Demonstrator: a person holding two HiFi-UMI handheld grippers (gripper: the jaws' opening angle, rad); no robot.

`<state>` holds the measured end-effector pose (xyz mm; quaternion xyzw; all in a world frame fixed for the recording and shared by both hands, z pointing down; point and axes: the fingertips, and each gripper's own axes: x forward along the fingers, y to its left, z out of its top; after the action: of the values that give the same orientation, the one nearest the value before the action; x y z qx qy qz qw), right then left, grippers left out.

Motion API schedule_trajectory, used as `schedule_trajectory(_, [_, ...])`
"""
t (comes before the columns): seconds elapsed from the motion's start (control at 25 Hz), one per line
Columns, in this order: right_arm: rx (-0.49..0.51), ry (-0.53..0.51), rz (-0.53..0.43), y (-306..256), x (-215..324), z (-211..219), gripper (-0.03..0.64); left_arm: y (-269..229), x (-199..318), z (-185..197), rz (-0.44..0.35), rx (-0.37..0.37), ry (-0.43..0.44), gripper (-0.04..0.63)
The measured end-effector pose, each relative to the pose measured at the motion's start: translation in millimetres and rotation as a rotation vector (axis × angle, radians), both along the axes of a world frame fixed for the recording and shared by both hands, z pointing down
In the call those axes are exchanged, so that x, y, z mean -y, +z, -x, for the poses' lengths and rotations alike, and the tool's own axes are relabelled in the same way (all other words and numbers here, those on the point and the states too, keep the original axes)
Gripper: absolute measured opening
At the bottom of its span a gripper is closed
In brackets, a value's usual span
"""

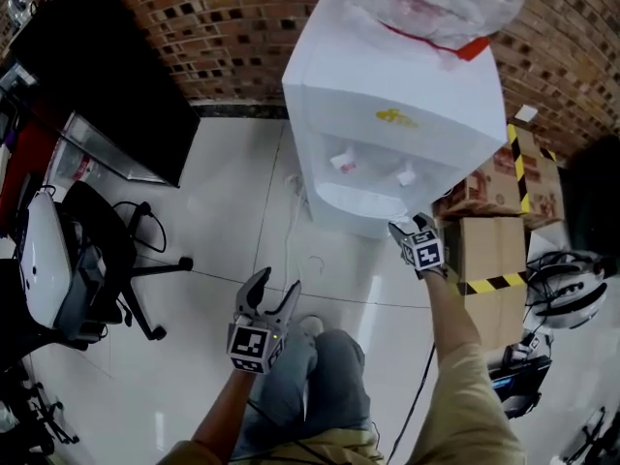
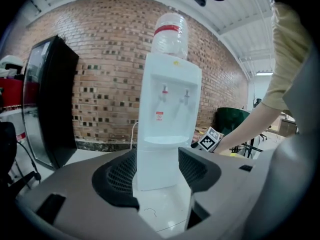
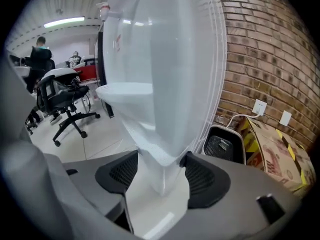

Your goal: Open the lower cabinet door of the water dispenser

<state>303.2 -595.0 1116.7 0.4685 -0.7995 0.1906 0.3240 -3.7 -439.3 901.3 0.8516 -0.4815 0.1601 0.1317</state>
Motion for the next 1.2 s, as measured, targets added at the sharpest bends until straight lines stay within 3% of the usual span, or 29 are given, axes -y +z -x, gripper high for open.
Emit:
schedule_trajectory(0.12, [-0.017, -0.030, 0.045, -8.2, -43.7, 16.8, 0.262, -12.3, -10.3, -5.0, 0.016, 0.011, 0.023, 0.245])
schedule_trajectory(0.2, [-0.004, -0.126, 0.096, -6.1, -88.3, 48.5, 0.212, -23.3, -16.7, -3.7, 0.031, 0.007, 0.025, 0.245])
schedule_trajectory(0.36, [0.089, -0.335, 0.196, 1.9, -166.4, 184.7, 0.231, -51.7, -33.4, 9.3, 0.054, 0.015, 0.009, 0.245])
schedule_trajectory(0.44, [0.132, -0.310, 0.218, 2.2, -178.4, 257.8, 0.259, -67.9, -46.0, 21.8, 0.052, 0.035, 0.009, 0.245])
schedule_trajectory(0.56, [0.207, -0.171, 0.210, -3.0, -167.1, 347.6, 0.263, -80.3, -67.8, 51.9, 0.059, 0.067, -0.013, 0.245])
schedule_trajectory(0.64, [0.315, -0.119, 0.211, -7.1, -157.8, 401.0, 0.204, -80.7, -82.3, 79.6, 0.063, 0.095, -0.043, 0.245])
schedule_trajectory(0.72, [0.439, -0.056, 0.257, -11.2, -153.3, 432.3, 0.205, -80.6, -92.9, 107.4, 0.059, 0.109, -0.090, 0.245])
schedule_trajectory(0.8, [0.485, 0.024, 0.323, -25.5, -160.7, 428.4, 0.253, -82.3, -102.5, 131.8, 0.071, 0.080, -0.158, 0.245])
schedule_trajectory(0.92, [0.379, -0.015, 0.314, -70.8, -200.1, 381.3, 0.255, -102.9, -120.1, 154.0, 0.113, 0.010, -0.236, 0.245])
schedule_trajectory(1.04, [0.332, -0.023, 0.223, -168.0, -239.2, 306.1, 0.255, -163.9, -135.4, 142.3, 0.110, -0.033, -0.205, 0.245])
schedule_trajectory(1.2, [0.317, 0.062, 0.017, -337.1, -266.9, 200.2, 0.255, -273.1, -152.6, 108.2, 0.018, -0.091, -0.093, 0.245])
